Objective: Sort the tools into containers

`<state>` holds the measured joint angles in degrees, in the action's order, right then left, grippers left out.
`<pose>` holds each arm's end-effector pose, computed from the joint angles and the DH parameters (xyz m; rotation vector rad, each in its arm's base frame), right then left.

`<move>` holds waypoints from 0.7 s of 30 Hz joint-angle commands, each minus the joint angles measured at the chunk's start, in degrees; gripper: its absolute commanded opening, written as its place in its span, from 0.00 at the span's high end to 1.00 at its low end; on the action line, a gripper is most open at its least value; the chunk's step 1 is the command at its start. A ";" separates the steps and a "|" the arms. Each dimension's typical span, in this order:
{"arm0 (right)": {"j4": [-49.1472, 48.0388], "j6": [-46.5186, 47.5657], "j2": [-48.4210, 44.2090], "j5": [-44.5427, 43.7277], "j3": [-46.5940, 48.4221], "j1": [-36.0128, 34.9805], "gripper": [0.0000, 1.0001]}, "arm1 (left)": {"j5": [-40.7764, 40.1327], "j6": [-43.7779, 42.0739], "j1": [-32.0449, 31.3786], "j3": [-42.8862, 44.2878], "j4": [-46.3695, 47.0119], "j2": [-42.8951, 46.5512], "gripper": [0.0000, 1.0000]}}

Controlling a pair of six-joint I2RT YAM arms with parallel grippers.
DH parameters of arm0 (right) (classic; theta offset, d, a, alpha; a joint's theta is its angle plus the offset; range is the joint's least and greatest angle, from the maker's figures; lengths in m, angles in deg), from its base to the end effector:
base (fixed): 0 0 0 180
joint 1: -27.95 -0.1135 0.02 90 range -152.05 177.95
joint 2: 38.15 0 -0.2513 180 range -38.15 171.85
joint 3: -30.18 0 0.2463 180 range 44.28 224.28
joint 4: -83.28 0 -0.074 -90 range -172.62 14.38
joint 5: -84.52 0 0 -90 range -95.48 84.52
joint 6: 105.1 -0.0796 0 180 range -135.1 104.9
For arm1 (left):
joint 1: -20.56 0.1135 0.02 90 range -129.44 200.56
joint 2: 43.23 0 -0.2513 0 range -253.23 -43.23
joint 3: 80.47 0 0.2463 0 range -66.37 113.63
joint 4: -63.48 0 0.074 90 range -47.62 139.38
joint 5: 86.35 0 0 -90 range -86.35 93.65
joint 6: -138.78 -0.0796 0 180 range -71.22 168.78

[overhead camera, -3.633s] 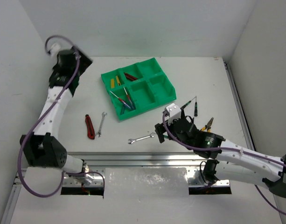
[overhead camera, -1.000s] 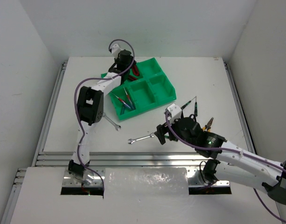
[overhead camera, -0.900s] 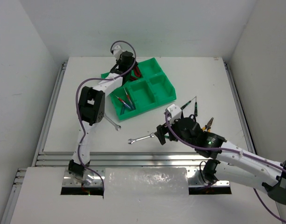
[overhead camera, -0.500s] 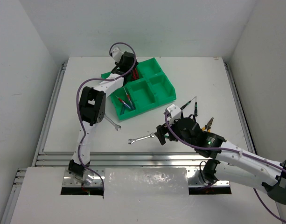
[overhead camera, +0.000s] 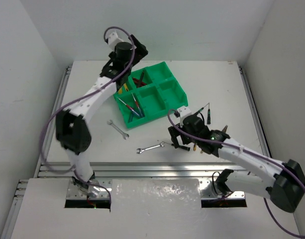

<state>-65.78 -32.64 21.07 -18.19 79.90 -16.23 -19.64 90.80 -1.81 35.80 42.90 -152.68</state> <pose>0.1913 0.1615 0.1904 -0.4100 2.2388 0.3209 0.4661 -0.1578 0.3447 -0.5903 1.7134 -0.4359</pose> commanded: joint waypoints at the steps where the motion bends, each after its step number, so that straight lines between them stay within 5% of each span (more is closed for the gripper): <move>1: 5.03 2.77 7.82 3.21 6.39 1.12 0.07 | 4.29 -4.84 -0.92 -8.18 -4.40 18.09 0.02; 8: 14.51 13.12 20.57 11.65 13.77 2.26 0.19 | 8.96 -3.17 -1.01 -44.99 -6.07 54.72 0.00; 11: 17.69 16.04 26.37 10.26 15.80 2.35 0.29 | 9.05 -4.75 -0.92 -50.56 -11.17 62.92 0.00; 18: 17.44 16.40 36.04 10.07 15.54 2.44 0.57 | 5.36 -13.53 -0.92 -49.35 -25.33 69.63 0.00; 20: 17.00 16.49 37.98 9.46 15.62 2.44 0.58 | 4.66 -15.81 -1.01 -49.17 -27.35 71.12 0.00; 21: 17.26 16.57 38.42 9.81 15.89 2.52 0.68 | 4.83 -16.87 -0.92 -49.43 -27.62 71.39 0.00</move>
<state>-49.54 -16.81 58.19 -9.51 94.78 -13.98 -13.47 79.63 -2.99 -14.36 18.40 -84.13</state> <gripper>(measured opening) 0.396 0.995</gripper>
